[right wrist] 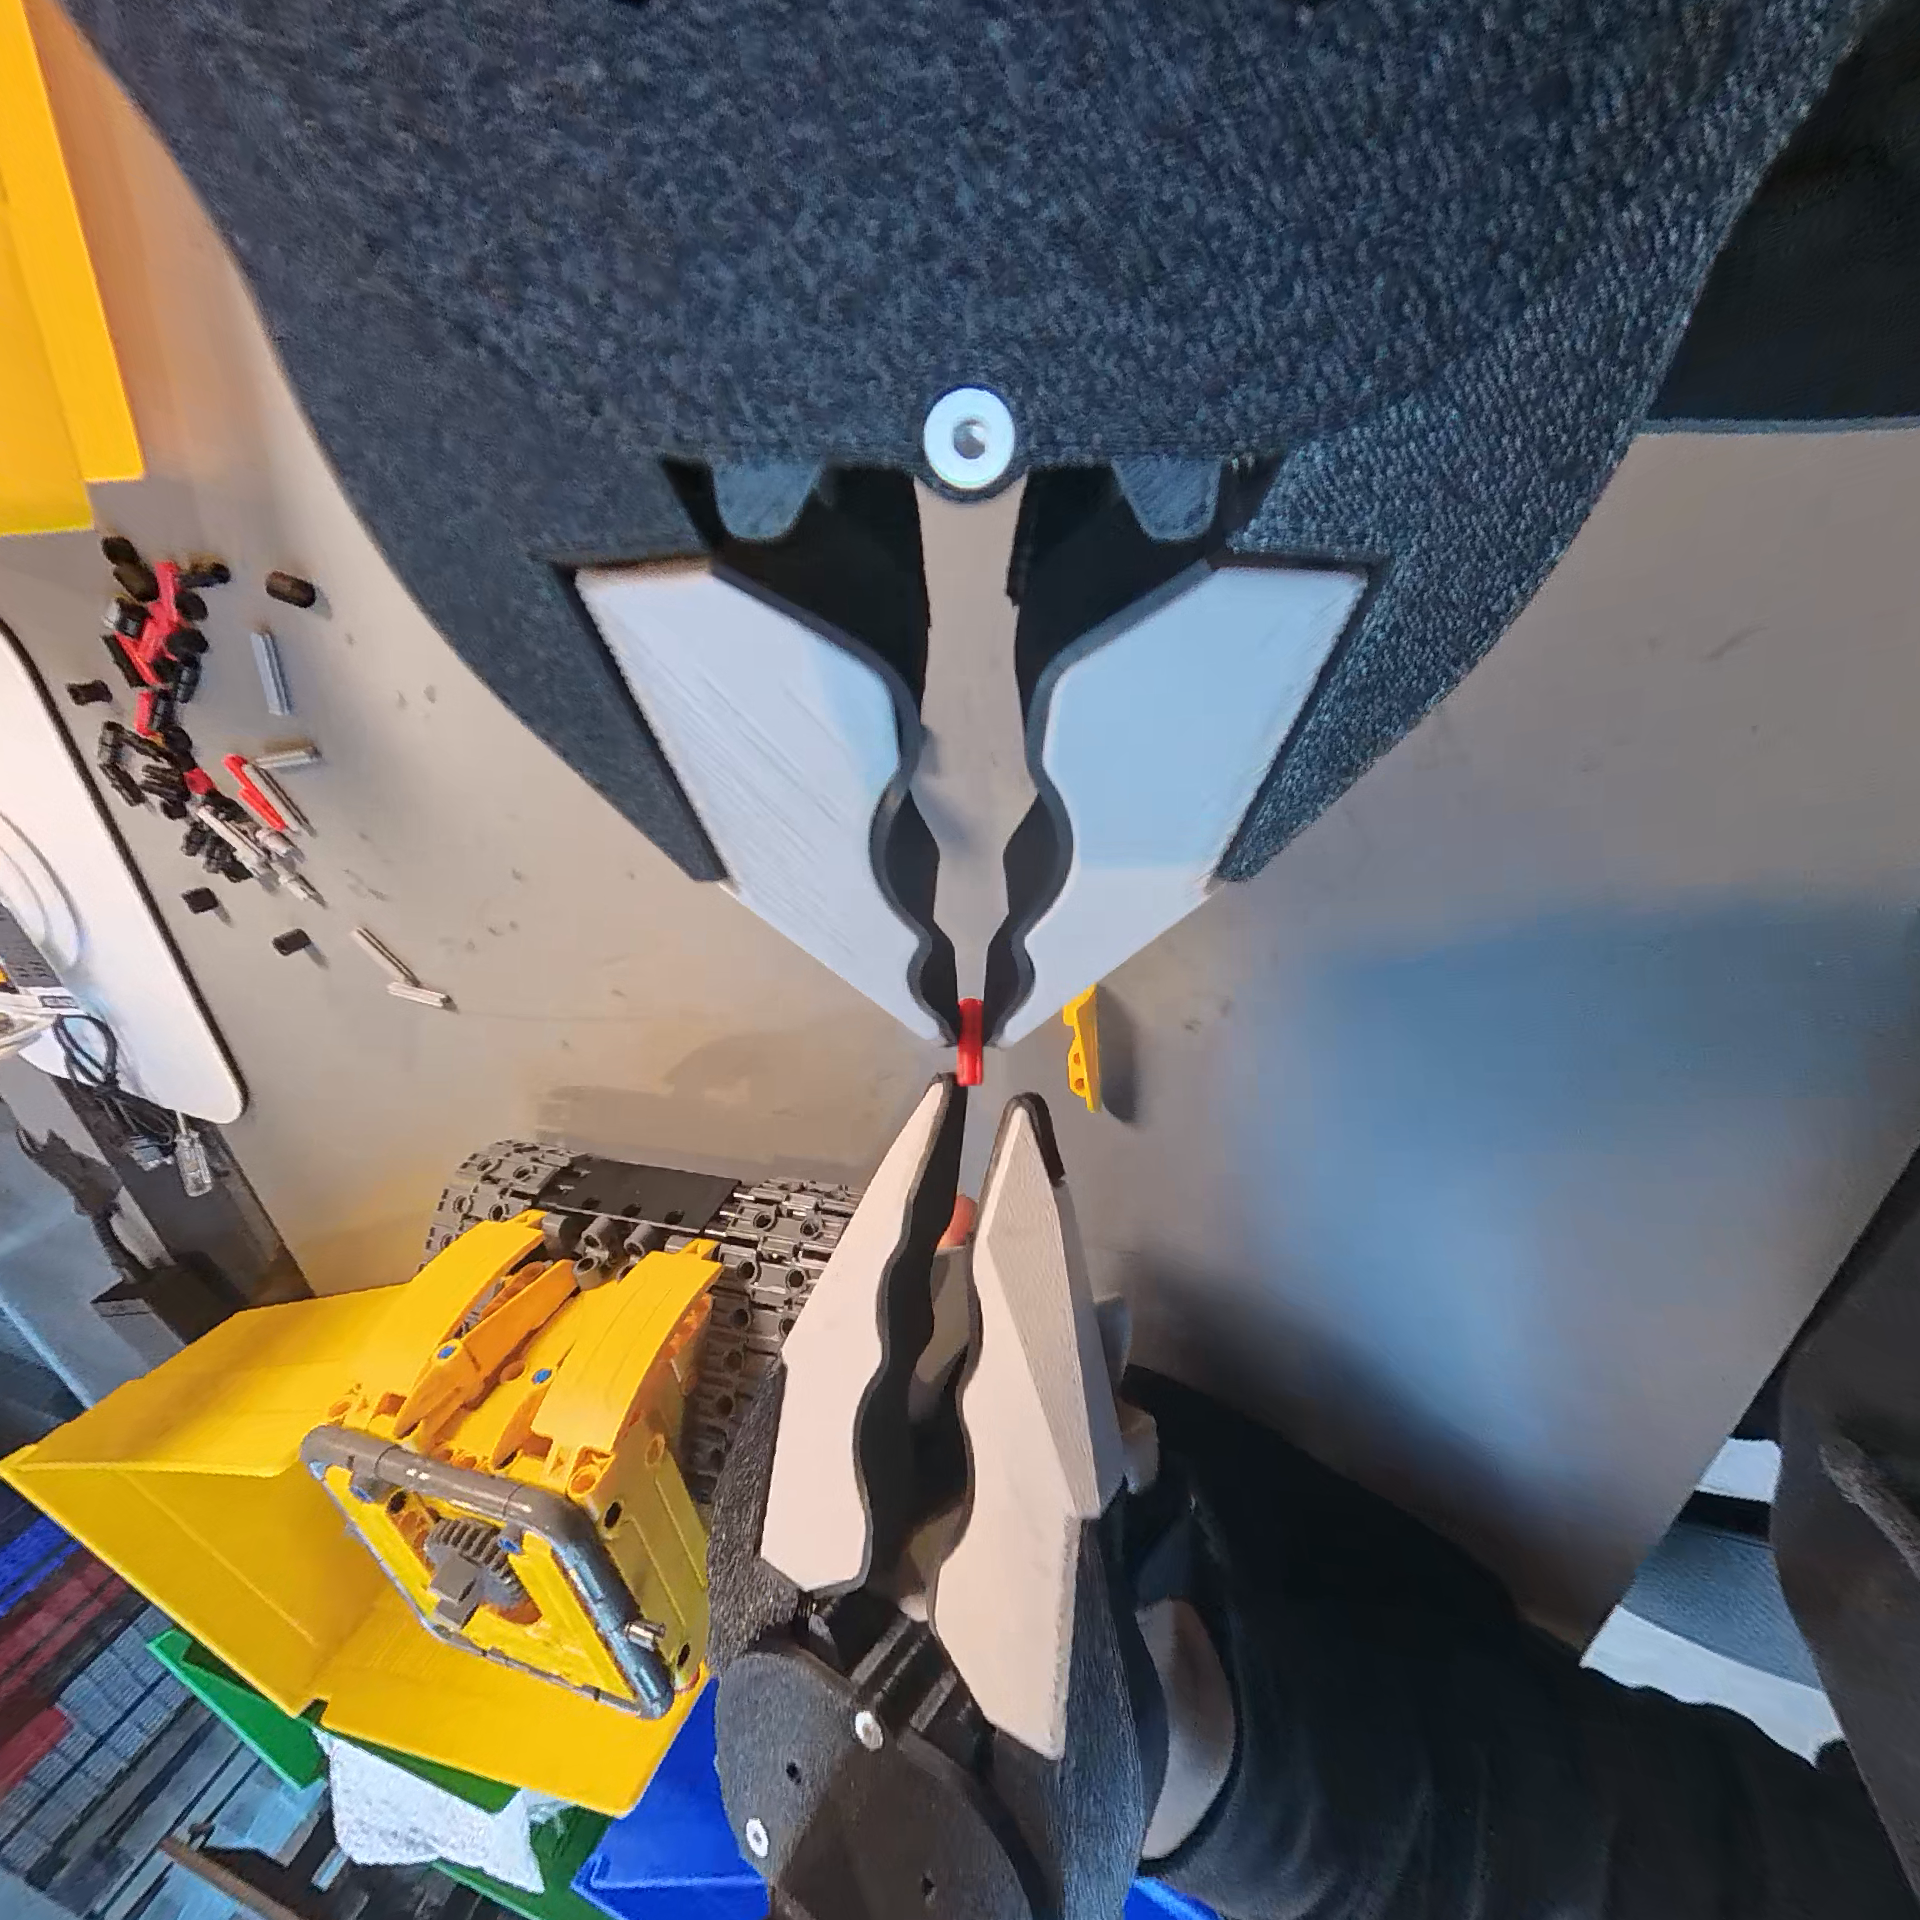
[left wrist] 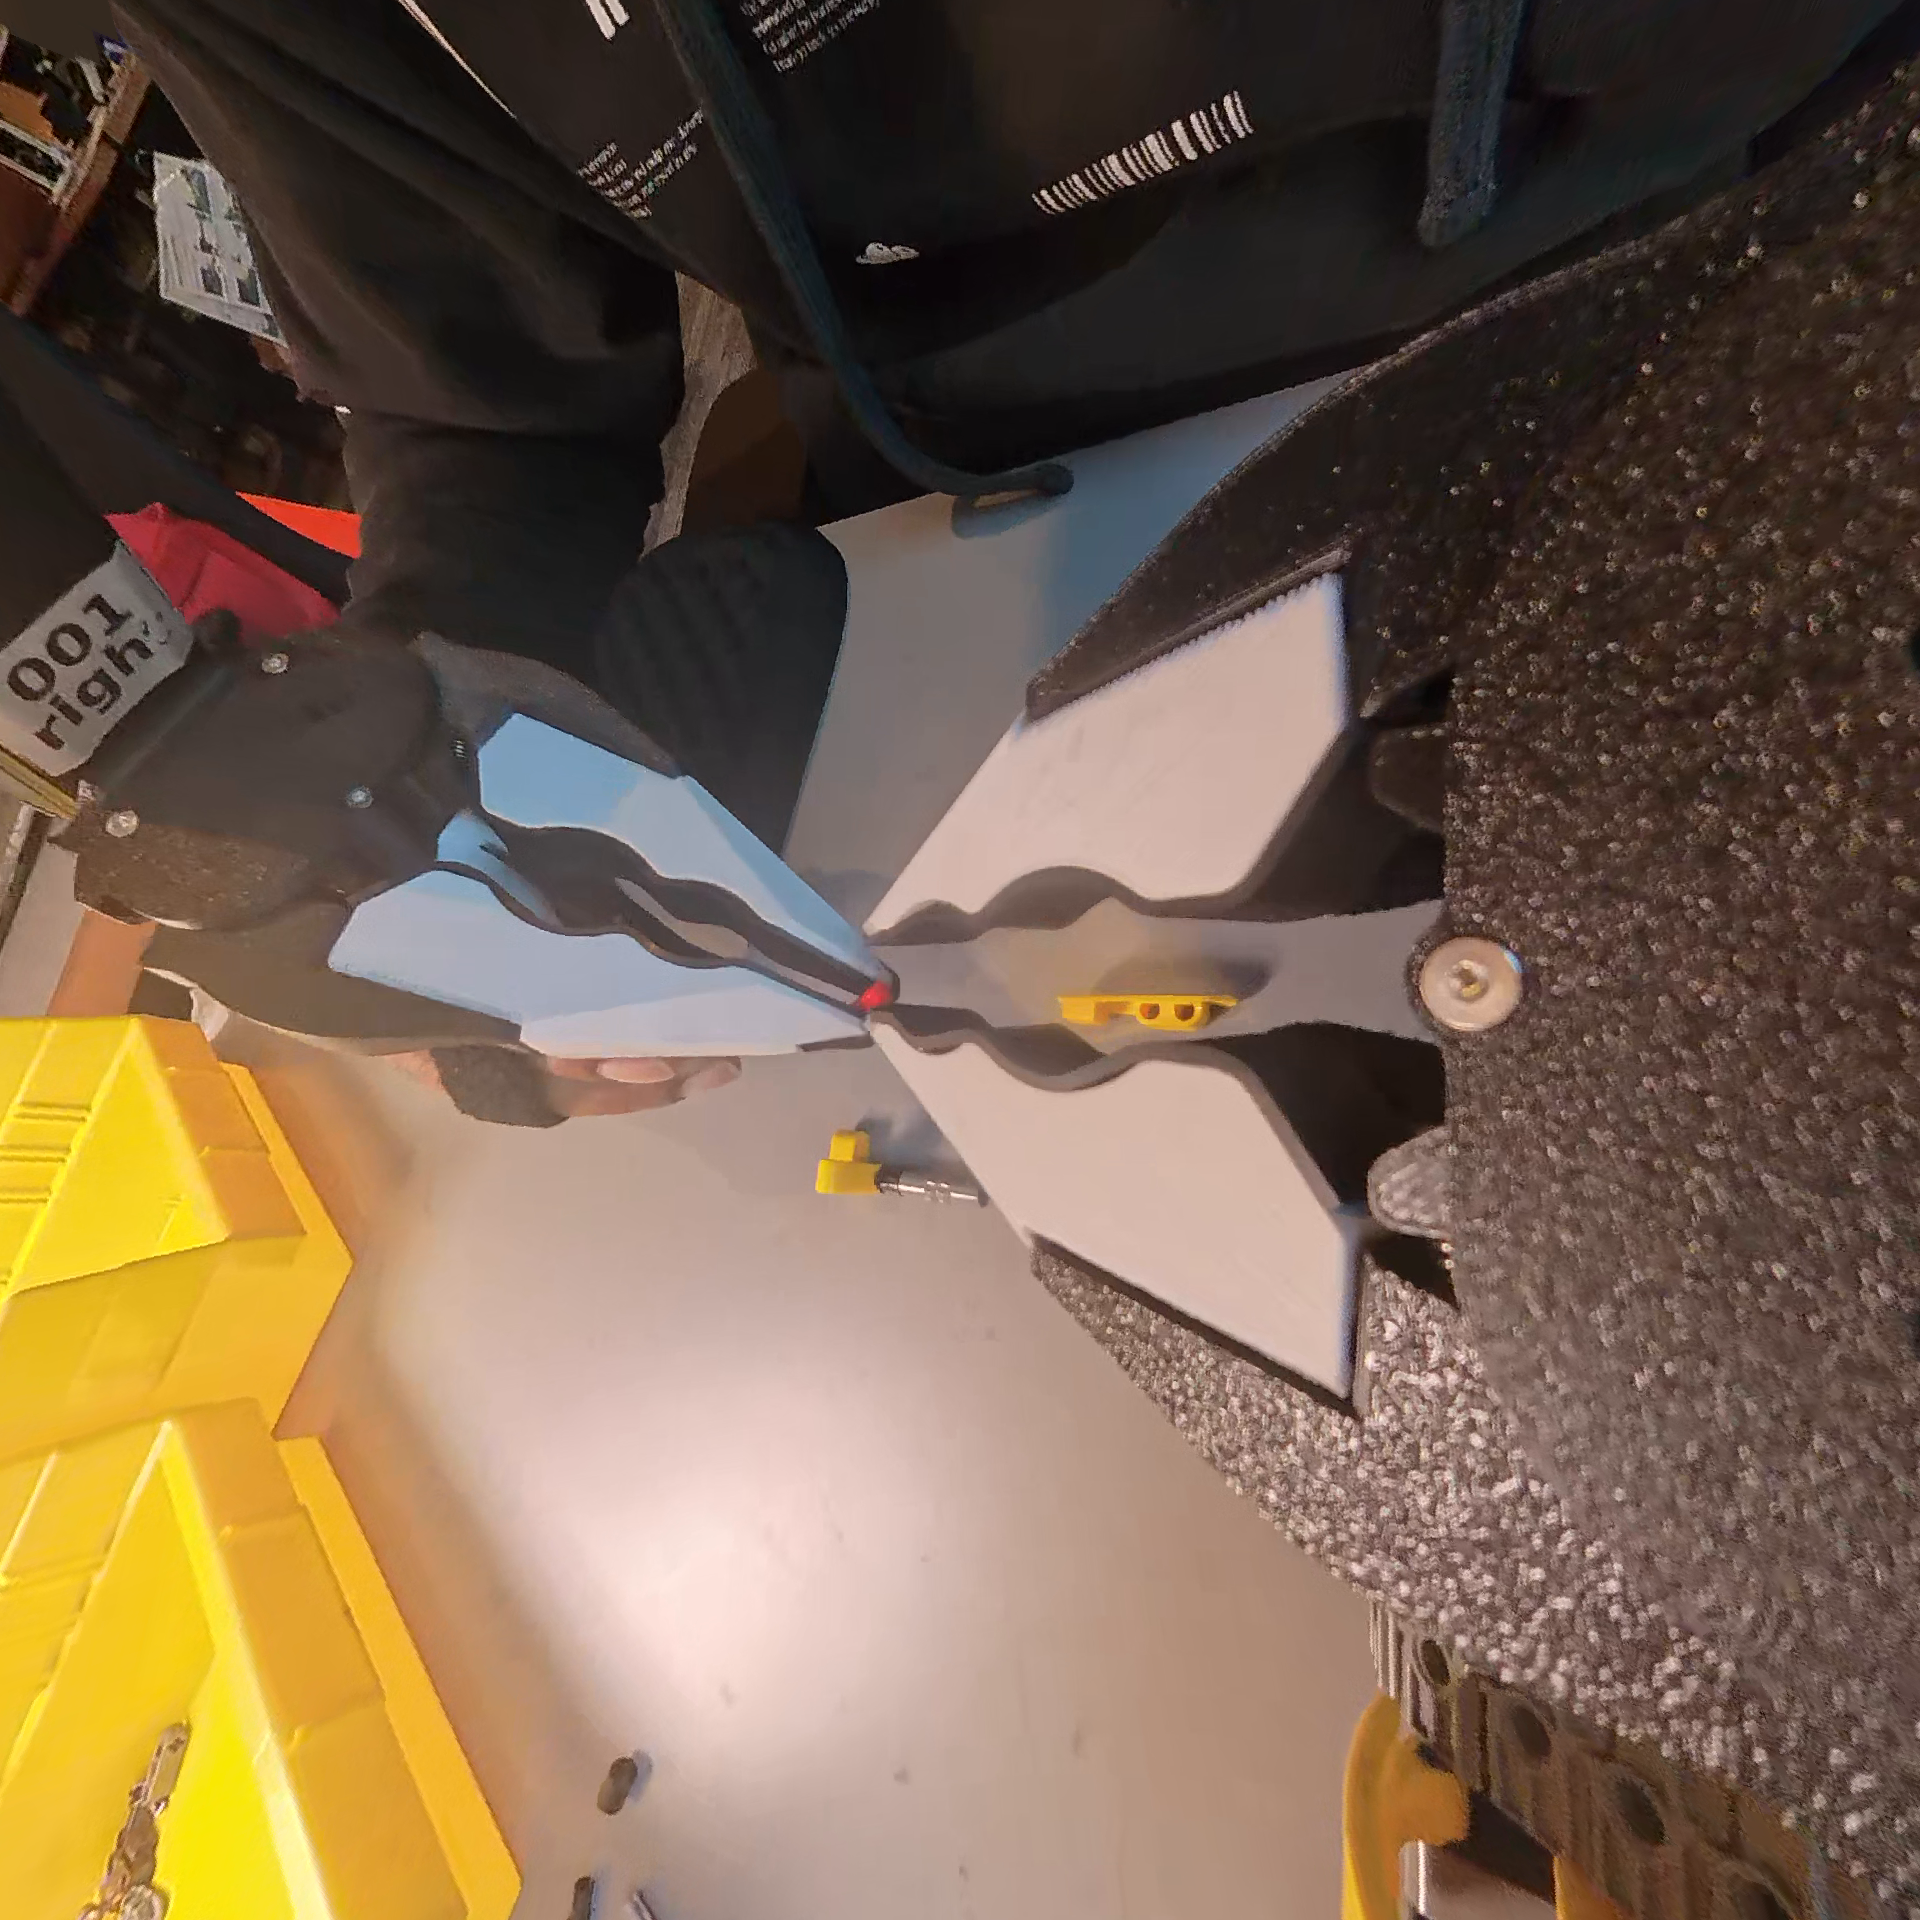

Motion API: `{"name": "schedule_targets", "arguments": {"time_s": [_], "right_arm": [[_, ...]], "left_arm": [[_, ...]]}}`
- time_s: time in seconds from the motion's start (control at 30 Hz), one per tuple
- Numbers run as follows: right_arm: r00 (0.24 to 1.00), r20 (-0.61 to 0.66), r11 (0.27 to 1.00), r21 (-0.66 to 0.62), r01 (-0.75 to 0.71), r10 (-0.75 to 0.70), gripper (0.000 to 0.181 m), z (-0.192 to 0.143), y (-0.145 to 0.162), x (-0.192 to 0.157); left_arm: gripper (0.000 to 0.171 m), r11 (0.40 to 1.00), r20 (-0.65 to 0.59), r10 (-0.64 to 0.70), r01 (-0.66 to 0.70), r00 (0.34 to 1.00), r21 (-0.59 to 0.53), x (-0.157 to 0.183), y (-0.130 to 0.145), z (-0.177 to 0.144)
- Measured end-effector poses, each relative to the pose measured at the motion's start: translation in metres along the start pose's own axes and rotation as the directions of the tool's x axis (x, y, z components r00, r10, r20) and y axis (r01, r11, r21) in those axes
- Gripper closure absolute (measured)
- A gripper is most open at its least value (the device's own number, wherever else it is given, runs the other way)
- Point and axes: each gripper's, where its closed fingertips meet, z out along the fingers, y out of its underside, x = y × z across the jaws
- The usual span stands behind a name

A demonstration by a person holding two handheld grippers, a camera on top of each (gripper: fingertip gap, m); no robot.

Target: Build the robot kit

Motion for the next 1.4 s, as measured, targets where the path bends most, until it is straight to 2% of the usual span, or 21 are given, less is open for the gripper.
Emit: {"name": "schedule_targets", "arguments": {"time_s": [0.3,0.4,0.53,0.73,1.0,1.4], "right_arm": [[1.0,-0.008,1.0,0.015,0.012,-0.011,0.177,0.0,-0.004,-0.001],[0.999,0.006,0.988,0.152,-0.04,0.039,0.177,-0.01,-0.023,0.002],[0.992,0.073,0.935,0.333,-0.121,0.103,0.176,-0.028,-0.052,0.001],[0.99,0.087,0.885,0.446,-0.135,0.108,0.176,-0.038,-0.071,0.0],[0.996,0.047,0.871,0.483,-0.093,0.08,0.173,-0.041,-0.078,0.0],[0.998,0.016,0.876,0.477,-0.065,0.065,0.177,-0.041,-0.078,0.001]], "left_arm": [[0.168,0.999,0.041,0.041,-0.04,0.998,-0.019,-0.003,0.002,0.001],[0.168,0.996,-0.004,0.047,-0.047,0.999,0.077,0.003,-0.013,-0.008],[0.169,0.97,-0.059,0.108,-0.092,0.992,0.226,0.02,-0.036,-0.02],[0.169,0.934,-0.085,0.141,-0.104,0.986,0.341,0.032,-0.053,-0.028],[0.169,0.915,-0.096,0.138,-0.091,0.986,0.392,0.035,-0.06,-0.033],[0.169,0.917,-0.105,0.132,-0.081,0.986,0.392,0.035,-0.059,-0.032]]}}
